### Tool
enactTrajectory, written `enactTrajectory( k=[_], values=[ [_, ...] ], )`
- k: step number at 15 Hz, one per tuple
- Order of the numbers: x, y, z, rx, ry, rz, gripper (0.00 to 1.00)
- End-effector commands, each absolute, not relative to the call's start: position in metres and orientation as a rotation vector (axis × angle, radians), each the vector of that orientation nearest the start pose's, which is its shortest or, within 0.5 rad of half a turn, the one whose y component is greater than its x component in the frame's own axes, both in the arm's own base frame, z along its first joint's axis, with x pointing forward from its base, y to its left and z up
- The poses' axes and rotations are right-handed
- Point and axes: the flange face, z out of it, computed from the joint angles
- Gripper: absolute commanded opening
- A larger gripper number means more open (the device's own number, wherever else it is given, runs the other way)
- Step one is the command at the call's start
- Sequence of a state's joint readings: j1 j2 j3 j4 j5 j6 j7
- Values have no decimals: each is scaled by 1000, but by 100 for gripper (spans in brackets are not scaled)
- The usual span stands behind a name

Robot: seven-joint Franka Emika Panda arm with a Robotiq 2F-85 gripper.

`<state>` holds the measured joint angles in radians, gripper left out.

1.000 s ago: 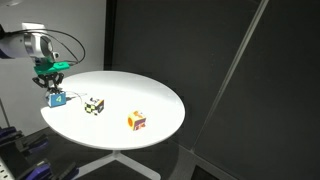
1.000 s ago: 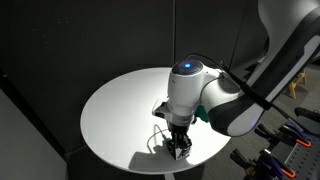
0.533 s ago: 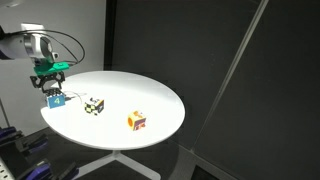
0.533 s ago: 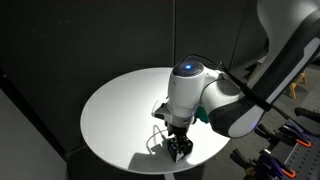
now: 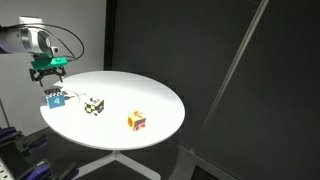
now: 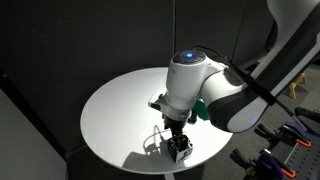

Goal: Move the middle toy foam to the left

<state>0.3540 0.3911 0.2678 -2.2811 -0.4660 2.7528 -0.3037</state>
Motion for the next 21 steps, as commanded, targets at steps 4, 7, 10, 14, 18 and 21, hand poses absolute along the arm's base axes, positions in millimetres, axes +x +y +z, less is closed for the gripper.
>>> enactTrajectory(
  k=[4, 7, 10, 14, 18, 21],
  values=[
    [429, 306, 245, -2835, -1518, -268, 100],
    [435, 282, 256, -2947, -1279, -279, 100],
    [441, 255, 261, -3032, -1031, -265, 100],
    [441, 225, 264, -3075, -685, -239, 100],
    [447, 221, 258, -3068, -643, -212, 100],
    [445, 220, 258, -3068, -635, -208, 100]
  ],
)
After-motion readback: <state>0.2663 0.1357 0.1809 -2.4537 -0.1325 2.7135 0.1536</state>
